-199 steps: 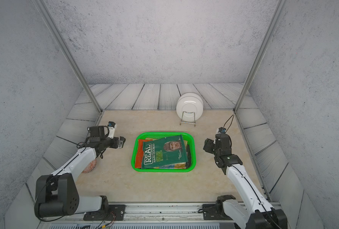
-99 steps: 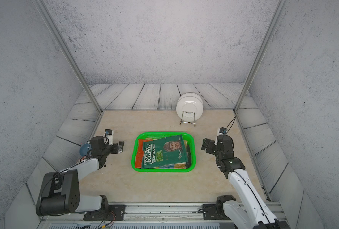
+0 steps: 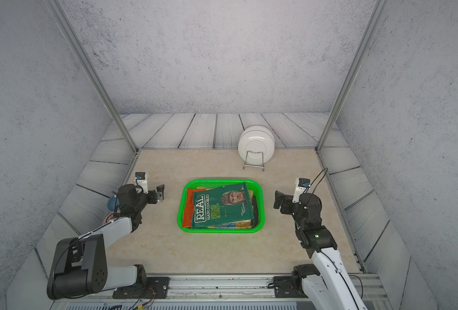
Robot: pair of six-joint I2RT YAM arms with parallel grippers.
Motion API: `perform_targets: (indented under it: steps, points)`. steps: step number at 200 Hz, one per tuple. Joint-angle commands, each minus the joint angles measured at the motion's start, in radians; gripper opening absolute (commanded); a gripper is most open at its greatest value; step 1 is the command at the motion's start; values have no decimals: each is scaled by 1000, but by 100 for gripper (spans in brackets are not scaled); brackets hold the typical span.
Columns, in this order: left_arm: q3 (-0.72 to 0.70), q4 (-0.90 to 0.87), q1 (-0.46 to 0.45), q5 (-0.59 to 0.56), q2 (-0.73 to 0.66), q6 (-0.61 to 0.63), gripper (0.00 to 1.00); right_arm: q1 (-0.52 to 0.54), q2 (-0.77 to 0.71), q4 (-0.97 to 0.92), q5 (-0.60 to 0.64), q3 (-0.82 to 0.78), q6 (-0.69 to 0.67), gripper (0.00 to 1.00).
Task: Put the potato chips into the basket
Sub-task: Reset both arms
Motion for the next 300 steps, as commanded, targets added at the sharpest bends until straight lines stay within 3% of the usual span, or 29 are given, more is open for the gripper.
perform_targets:
  steps: [1, 49, 68, 103, 147, 169, 228, 260, 282, 300]
  points:
    - [-49, 156, 4, 47, 52, -16, 99, 0, -2, 14, -59, 0, -53, 99]
    - [-61, 323, -3, -21, 201, -34, 99, 0, -24, 135, -107, -69, -163, 99]
    - [-27, 213, -12, -42, 176, -19, 99, 0, -18, 161, -74, -79, -180, 99]
    - [-9, 187, -35, -71, 184, -8, 99, -2, 56, 221, -27, -71, -201, 99]
    - [-7, 184, -36, -72, 184, -7, 99, -33, 257, 332, 39, -65, -321, 99]
    - [-7, 185, -36, -72, 183, -7, 99, -57, 350, 500, 58, -123, -363, 99]
    - [-6, 182, -38, -76, 184, -7, 99, -126, 625, 986, 1, -243, -318, 99]
    - [-6, 182, -39, -78, 183, -7, 99, -166, 751, 1029, -40, -201, -279, 99]
    - [-5, 182, -39, -77, 183, -7, 99, -177, 891, 1215, -53, -205, -260, 99]
    - [-5, 181, -38, -78, 184, -6, 99, -179, 840, 966, -42, -132, -266, 99]
